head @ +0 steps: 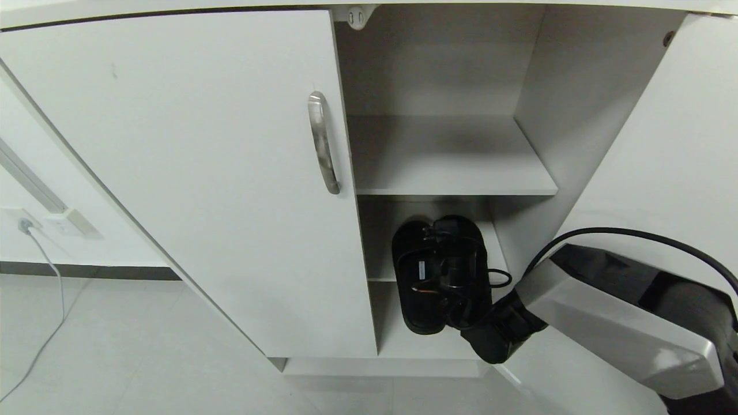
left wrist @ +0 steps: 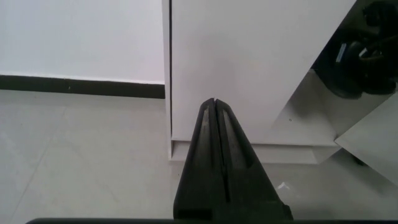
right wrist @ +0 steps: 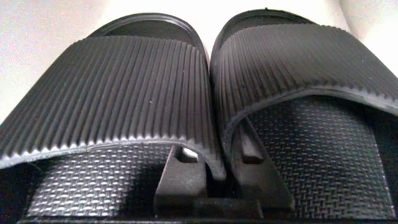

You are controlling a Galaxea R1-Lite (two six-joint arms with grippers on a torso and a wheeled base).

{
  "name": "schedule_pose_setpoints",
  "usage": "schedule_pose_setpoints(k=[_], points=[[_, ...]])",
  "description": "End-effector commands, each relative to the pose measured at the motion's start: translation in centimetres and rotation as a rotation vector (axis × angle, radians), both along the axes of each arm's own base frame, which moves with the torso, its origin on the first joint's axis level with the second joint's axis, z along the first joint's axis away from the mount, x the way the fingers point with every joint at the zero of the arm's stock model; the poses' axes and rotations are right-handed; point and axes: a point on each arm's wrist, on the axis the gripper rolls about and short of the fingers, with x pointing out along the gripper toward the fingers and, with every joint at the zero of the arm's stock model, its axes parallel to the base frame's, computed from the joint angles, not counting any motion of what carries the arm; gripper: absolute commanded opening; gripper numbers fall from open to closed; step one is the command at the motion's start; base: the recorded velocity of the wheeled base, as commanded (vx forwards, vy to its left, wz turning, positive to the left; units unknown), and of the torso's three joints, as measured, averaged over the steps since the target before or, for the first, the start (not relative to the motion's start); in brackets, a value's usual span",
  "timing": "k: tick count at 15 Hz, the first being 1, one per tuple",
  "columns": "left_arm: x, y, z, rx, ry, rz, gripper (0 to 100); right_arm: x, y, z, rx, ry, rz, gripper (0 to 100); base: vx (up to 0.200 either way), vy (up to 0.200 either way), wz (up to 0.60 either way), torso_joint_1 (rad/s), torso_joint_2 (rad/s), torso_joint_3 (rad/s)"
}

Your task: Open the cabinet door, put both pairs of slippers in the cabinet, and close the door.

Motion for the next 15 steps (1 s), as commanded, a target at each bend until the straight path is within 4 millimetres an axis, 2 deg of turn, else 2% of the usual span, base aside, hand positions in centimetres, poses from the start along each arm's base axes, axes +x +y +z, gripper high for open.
schedule_pose_setpoints(k=[1, 4, 6, 9, 15], points=[[0.0, 0.0, 0.0, -0.001, 0.002, 0.001, 0, 2.4, 0.1, 0.9, 0.033, -0.035, -0.026, 0, 0.000, 0.000, 0.00, 0.000, 0.00, 0.000], [0.0, 0.0, 0.0, -0.002, 0.000, 0.001, 0, 4.0, 0.2, 1.3, 0.031, -0.035, -0.041, 0, 0.000, 0.000, 0.00, 0.000, 0.00, 0.000], [0.0, 0.0, 0.0, -0.002, 0.000, 0.001, 0, 5.2, 0.4, 2.6, 0.038, -0.046, -0.052, 0, 0.000, 0.000, 0.00, 0.000, 0.00, 0.000], [0.0, 0.0, 0.0, -0.002, 0.000, 0.002, 0, 6.3, 0.6, 3.5, 0.038, -0.049, -0.059, 0, 0.000, 0.000, 0.00, 0.000, 0.00, 0.000], [0.0, 0.0, 0.0, -0.004, 0.000, 0.002, 0, 7.8, 0.1, 2.7, 0.014, -0.046, -0.071, 0, 0.000, 0.000, 0.00, 0.000, 0.00, 0.000]])
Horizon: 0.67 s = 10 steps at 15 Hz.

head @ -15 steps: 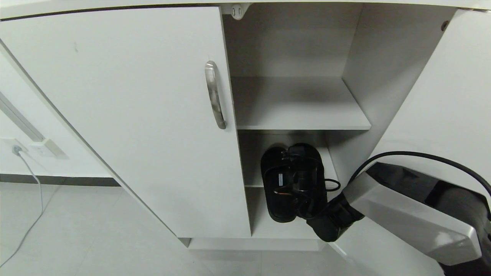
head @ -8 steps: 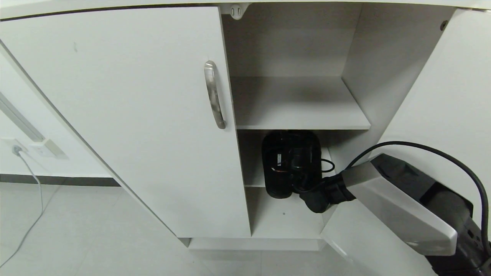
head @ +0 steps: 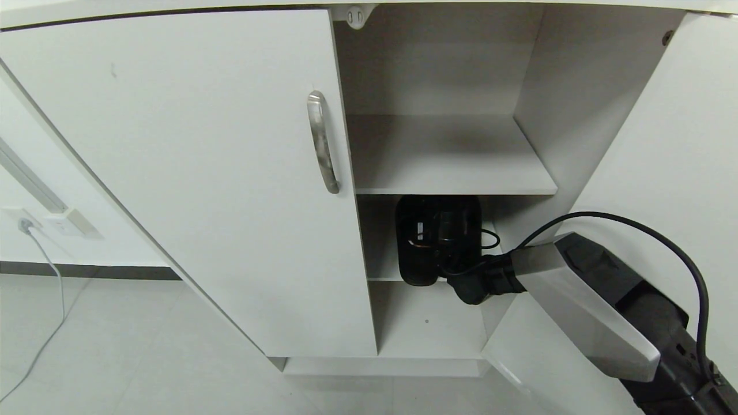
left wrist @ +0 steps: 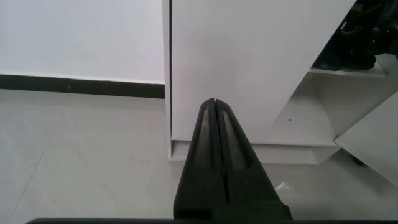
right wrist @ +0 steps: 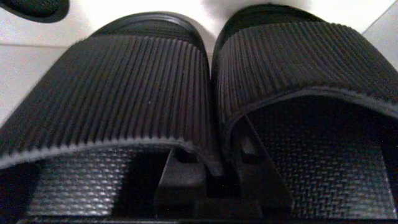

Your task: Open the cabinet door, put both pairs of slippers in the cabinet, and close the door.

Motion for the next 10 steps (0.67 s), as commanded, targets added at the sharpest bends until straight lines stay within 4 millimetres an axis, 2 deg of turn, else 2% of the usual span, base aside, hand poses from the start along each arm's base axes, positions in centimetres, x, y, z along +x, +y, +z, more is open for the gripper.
schedule_pose_setpoints(k=[1, 6, 7, 10], points=[[0.01, 0.00, 0.00, -0.001, 0.001, 0.000, 0, 0.28, 0.01, -0.77, -0.005, 0.007, -0.003, 0, 0.000, 0.000, 0.00, 0.000, 0.00, 0.000], [0.01, 0.00, 0.01, -0.001, 0.000, 0.000, 0, 0.40, 0.09, -1.55, -0.013, 0.019, -0.003, 0, 0.000, 0.000, 0.00, 0.000, 0.00, 0.000], [0.01, 0.00, 0.00, -0.001, 0.001, 0.000, 0, 0.41, 0.10, -1.64, -0.013, 0.020, -0.003, 100, 0.000, 0.000, 0.00, 0.000, 0.00, 0.000], [0.01, 0.00, 0.00, -0.001, 0.001, 0.000, 0, 0.33, 0.04, -1.71, -0.014, 0.021, -0.005, 100, 0.000, 0.000, 0.00, 0.000, 0.00, 0.000]])
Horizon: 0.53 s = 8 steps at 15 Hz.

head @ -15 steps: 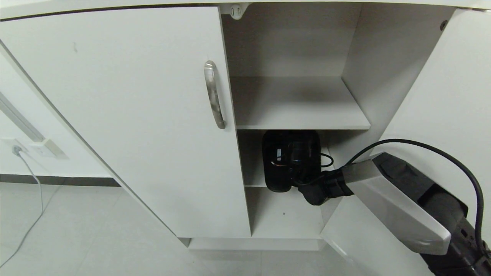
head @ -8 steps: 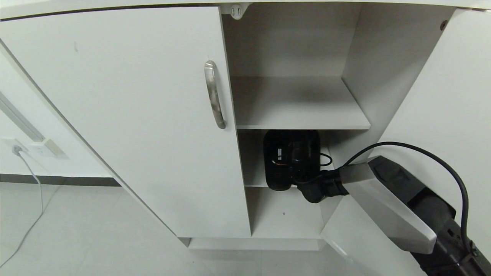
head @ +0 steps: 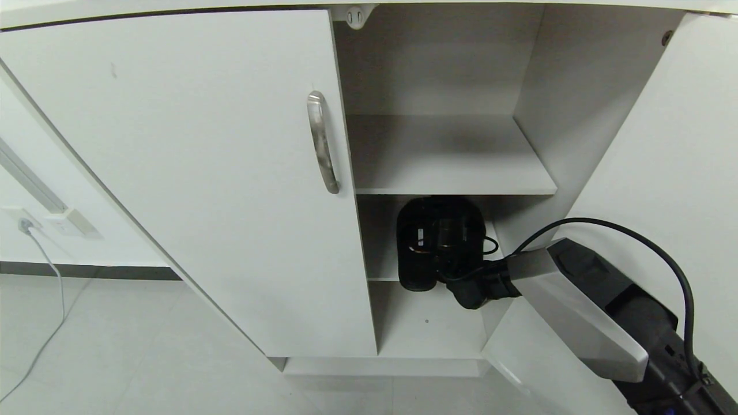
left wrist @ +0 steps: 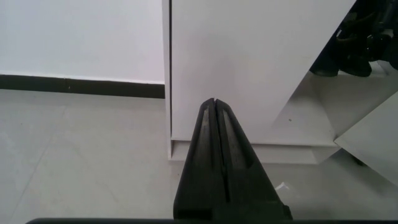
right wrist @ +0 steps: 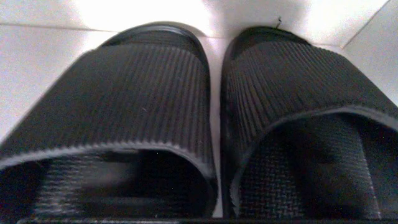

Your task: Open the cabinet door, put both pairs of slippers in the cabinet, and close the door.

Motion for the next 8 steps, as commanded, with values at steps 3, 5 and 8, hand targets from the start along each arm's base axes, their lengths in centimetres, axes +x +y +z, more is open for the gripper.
schedule_pose_setpoints(k=[3, 5, 8], points=[[0.0, 0.0, 0.0, 0.003, 0.000, -0.001, 0, -1.7, -0.2, 1.0, 0.000, 0.001, 0.010, 100, 0.000, 0.000, 0.00, 0.000, 0.00, 0.000], [0.0, 0.0, 0.0, 0.001, 0.002, 0.001, 0, -3.9, -0.7, 1.8, 0.003, -0.005, 0.024, 100, 0.000, 0.000, 0.00, 0.000, 0.00, 0.000], [0.0, 0.0, 0.0, 0.003, 0.002, -0.001, 0, -7.9, -2.0, 2.8, 0.015, -0.033, 0.052, 100, 0.000, 0.000, 0.00, 0.000, 0.00, 0.000]])
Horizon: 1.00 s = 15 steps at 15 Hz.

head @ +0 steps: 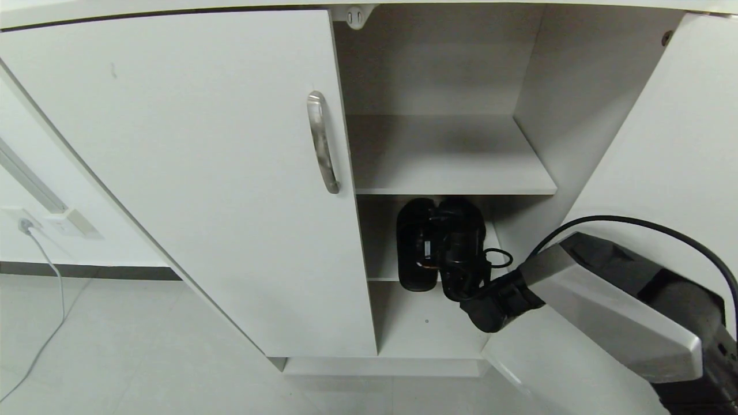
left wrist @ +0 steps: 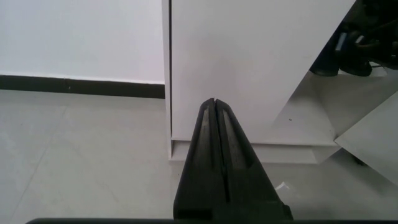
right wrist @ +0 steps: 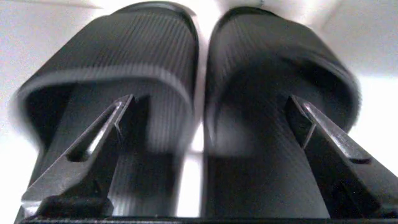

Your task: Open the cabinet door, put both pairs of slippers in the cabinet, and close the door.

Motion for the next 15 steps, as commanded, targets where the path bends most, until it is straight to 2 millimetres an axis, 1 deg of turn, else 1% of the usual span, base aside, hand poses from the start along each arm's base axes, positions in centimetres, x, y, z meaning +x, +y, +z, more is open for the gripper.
schedule_pose_setpoints(k=[1, 2, 3, 5, 8, 9, 13, 15], points=[[0.0, 0.0, 0.0, 0.000, 0.001, 0.000, 0, -3.7, -1.2, 2.9, 0.022, -0.045, 0.027, 100, 0.000, 0.000, 0.00, 0.000, 0.00, 0.000], [0.0, 0.0, 0.0, 0.001, 0.001, 0.000, 0, -5.6, -1.9, 2.6, 0.022, -0.046, 0.050, 100, 0.000, 0.000, 0.00, 0.000, 0.00, 0.000], [0.0, 0.0, 0.0, 0.001, 0.001, 0.000, 0, -6.9, -2.3, 2.1, 0.021, -0.043, 0.086, 100, 0.000, 0.000, 0.00, 0.000, 0.00, 0.000], [0.0, 0.0, 0.0, 0.000, 0.001, 0.000, 0, -10.0, -3.2, 1.3, 0.022, -0.041, 0.204, 100, 0.000, 0.000, 0.00, 0.000, 0.00, 0.000], [0.0, 0.0, 0.0, 0.000, 0.000, 0.000, 0, -13.6, -4.2, 0.3, 0.014, -0.024, 0.328, 100, 0.000, 0.000, 0.00, 0.000, 0.00, 0.000], [0.0, 0.0, 0.0, 0.000, 0.001, 0.000, 0, -14.3, -4.4, 0.1, 0.007, -0.015, 0.357, 100, 0.000, 0.000, 0.00, 0.000, 0.00, 0.000], [0.0, 0.0, 0.0, 0.000, 0.001, 0.000, 0, -14.4, -4.5, -0.2, -0.008, -0.012, 0.364, 100, 0.000, 0.000, 0.00, 0.000, 0.00, 0.000], [0.0, 0.0, 0.0, 0.000, 0.000, 0.000, 0, -14.4, -4.5, -0.2, -0.010, -0.010, 0.364, 100, -0.200, 0.000, 0.00, 0.007, 0.00, 0.002]])
